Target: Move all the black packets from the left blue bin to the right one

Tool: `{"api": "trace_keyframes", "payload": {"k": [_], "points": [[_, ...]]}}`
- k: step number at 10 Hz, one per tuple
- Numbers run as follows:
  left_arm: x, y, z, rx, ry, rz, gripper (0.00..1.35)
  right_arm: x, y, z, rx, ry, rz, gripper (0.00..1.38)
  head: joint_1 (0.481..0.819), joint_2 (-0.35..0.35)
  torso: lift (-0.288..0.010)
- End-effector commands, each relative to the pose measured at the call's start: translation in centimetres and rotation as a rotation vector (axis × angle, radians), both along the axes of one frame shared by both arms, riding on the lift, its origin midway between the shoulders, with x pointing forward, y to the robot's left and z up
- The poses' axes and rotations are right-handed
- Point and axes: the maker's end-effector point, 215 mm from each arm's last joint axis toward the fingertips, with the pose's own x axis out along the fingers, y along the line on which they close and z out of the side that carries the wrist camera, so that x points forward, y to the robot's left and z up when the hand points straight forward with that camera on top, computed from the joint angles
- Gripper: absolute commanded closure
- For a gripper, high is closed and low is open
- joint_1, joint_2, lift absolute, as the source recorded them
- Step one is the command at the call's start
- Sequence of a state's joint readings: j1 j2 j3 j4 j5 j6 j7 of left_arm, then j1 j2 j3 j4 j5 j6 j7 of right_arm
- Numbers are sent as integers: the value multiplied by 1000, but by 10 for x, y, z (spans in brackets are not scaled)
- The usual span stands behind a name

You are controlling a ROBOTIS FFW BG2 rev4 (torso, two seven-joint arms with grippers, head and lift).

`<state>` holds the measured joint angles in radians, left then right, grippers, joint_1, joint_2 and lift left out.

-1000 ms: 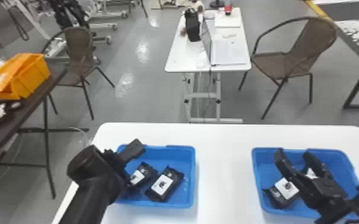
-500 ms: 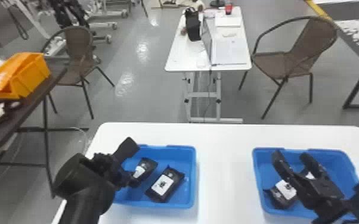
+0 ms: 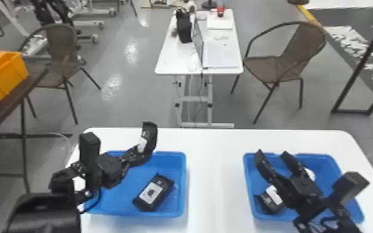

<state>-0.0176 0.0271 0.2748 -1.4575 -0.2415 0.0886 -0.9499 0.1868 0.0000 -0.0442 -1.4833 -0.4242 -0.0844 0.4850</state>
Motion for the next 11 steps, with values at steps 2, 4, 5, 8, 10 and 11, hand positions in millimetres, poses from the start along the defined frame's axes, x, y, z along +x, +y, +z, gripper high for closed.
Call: {"api": "trace_keyframes", "payload": {"k": [2,4,5,8,10,11], "points": [[-3,-62,18,-137,-30,-81,1136,8,19,17,2,-36,42,162,695,38,0],[2,-106,12,-136,18,-159,1136,13,36,40,-7,-90,96,162,695,-2,0],[8,-123,10,-132,31,-193,1138,13,50,51,-12,-113,130,162,695,-18,0],[13,-164,12,-142,53,-272,1138,19,94,61,-26,-127,227,162,695,-26,0],[7,-196,13,-181,84,-328,1138,28,106,59,-28,-122,250,162,695,-28,0],[6,-208,16,-186,86,-350,1138,34,111,59,-31,-121,263,162,695,-39,0]]}}
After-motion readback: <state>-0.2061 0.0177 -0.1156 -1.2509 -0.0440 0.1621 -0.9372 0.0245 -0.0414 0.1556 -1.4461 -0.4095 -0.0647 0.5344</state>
